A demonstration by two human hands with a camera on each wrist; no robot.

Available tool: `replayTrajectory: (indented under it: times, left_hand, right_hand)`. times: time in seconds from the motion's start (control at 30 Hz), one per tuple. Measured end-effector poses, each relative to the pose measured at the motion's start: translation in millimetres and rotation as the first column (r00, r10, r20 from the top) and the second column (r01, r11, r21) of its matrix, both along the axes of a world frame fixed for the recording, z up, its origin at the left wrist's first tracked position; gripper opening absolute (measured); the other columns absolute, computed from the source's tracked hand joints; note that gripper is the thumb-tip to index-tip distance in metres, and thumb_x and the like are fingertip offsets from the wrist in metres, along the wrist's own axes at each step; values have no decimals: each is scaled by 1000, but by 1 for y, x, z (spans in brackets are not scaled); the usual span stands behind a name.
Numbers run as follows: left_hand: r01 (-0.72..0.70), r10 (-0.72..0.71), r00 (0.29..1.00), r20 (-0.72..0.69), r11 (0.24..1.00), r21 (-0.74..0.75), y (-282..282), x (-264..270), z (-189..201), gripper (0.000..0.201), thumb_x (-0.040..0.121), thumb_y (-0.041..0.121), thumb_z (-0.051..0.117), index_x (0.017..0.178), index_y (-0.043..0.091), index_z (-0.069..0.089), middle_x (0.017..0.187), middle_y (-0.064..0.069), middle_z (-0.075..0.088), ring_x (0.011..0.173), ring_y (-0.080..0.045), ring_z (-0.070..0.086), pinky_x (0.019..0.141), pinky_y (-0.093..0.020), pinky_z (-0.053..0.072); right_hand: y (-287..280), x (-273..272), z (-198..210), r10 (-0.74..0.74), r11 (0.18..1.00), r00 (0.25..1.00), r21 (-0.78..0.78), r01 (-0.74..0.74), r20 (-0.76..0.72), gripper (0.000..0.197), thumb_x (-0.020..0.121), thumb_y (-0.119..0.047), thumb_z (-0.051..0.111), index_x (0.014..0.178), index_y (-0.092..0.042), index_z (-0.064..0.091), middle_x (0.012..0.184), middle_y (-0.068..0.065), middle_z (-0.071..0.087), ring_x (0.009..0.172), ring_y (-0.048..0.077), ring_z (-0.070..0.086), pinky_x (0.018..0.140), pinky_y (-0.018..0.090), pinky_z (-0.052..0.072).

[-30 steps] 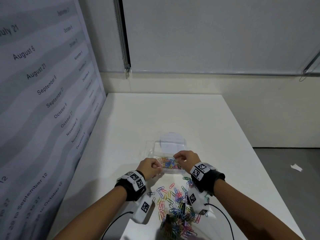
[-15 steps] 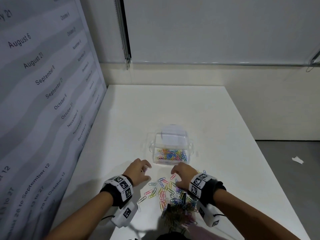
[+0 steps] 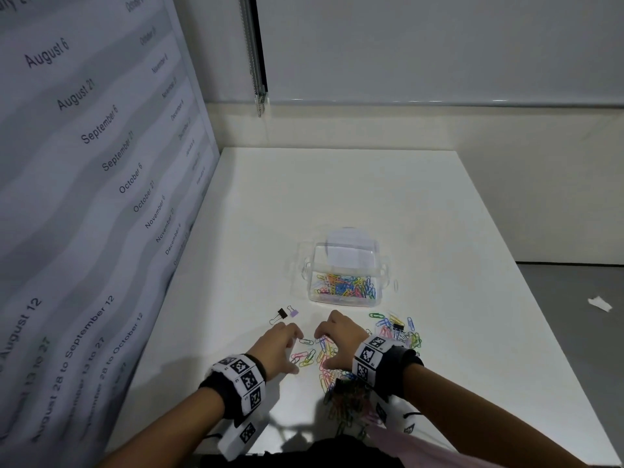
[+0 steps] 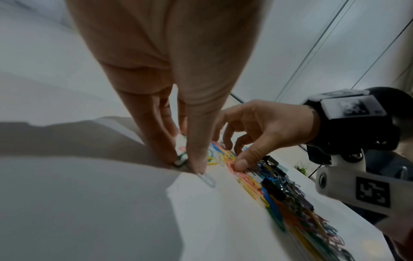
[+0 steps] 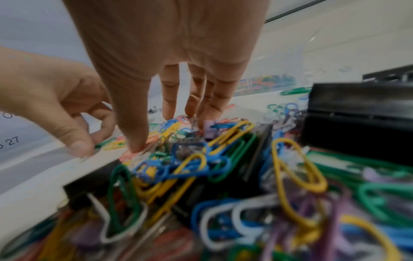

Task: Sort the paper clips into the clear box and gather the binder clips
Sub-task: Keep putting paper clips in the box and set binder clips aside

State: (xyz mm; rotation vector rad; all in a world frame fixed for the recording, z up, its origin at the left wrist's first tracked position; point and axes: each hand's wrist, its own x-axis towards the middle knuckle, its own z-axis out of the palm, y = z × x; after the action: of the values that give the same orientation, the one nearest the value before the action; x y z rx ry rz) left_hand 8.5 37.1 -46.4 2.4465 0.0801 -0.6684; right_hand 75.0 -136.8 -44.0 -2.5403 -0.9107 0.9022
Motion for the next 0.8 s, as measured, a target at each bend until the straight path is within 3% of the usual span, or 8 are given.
replayTrajectory:
  times: [0.17,0.23,0.3,0.47,0.57,0.7,0.8]
  left_hand:
    - [41,-41,996,82,999,5,-25,14,-6,50,80,16,67,127,16,49,101,3,36,107,-22,52,94,-31,41]
    - [64,-64,992,110,998,4,-34,19,-6,40,86,15,59,125,16,50,101,4,35,107,-25,53,91,-30,41]
    - [81,-81,990,118,997,1,-41,23,-6,36,88,17,57,123,16,51,102,4,34,106,-25,53,91,-30,42]
    - [151,-151,986,64,989,8,-45,28,-7,60,73,34,76,124,17,49,103,5,31,101,-21,51,87,-29,43]
    - [166,-168,982,88,986,29,-45,28,-8,50,77,29,73,119,16,51,103,5,31,94,-20,49,83,-27,41]
    - [127,-131,986,103,991,50,-45,29,-7,25,88,19,60,111,12,56,108,-5,45,102,-27,54,87,-31,42]
    - [99,-109,986,128,992,80,-44,28,-9,19,91,15,49,108,12,57,114,-8,51,105,-28,54,88,-34,42]
  right_hand:
    - [-2,0,6,-36,999,999,6,36,-8,19,82,-15,62,100,-12,65,87,-3,43,95,25,54,73,24,32]
    - [-7,5,10,-82,997,997,12,82,-3,20,81,-8,53,93,-12,69,84,-1,56,94,26,58,72,25,37]
    - [-14,11,13,-151,988,989,25,151,-6,28,78,-4,45,87,-11,71,92,6,69,92,25,62,74,24,43]
    - [-31,32,25,-301,947,954,115,299,-3,28,77,-2,48,69,-22,66,88,5,74,76,18,67,69,23,52]
    - [-32,50,40,-390,907,921,176,383,4,24,78,-1,52,73,-16,70,83,5,72,64,12,61,56,12,47]
    - [-28,72,54,-523,815,852,280,507,-21,18,76,-1,56,78,-11,71,72,1,66,58,9,59,52,11,46]
    - [-26,79,57,-582,760,813,340,555,-27,13,79,-5,61,81,-11,72,67,-6,62,57,9,56,50,7,41]
